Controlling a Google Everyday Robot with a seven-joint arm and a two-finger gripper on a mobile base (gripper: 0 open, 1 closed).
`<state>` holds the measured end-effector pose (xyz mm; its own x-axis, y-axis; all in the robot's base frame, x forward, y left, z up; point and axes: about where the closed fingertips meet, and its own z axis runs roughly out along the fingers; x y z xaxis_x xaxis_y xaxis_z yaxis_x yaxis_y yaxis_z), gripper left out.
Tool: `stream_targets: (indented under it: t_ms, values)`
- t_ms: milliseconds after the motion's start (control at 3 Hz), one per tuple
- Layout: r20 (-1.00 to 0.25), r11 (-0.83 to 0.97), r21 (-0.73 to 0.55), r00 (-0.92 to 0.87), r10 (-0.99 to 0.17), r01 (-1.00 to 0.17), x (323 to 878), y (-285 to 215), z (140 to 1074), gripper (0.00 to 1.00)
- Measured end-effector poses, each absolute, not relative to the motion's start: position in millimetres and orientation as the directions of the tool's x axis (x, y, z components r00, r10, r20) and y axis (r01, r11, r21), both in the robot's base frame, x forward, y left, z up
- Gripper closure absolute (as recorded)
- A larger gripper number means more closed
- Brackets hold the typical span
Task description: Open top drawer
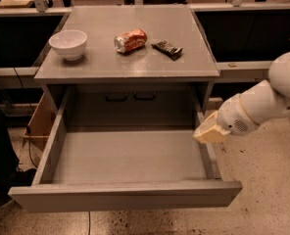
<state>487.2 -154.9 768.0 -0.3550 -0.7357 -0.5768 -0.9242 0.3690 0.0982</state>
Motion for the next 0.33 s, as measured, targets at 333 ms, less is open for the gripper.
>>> stream_targets:
  t_ms: [333]
  values:
    - [-0.593, 0.465, 0.047, -0.4, -0.699, -0.884, 520.1, -189.4, 785.1, 1.0]
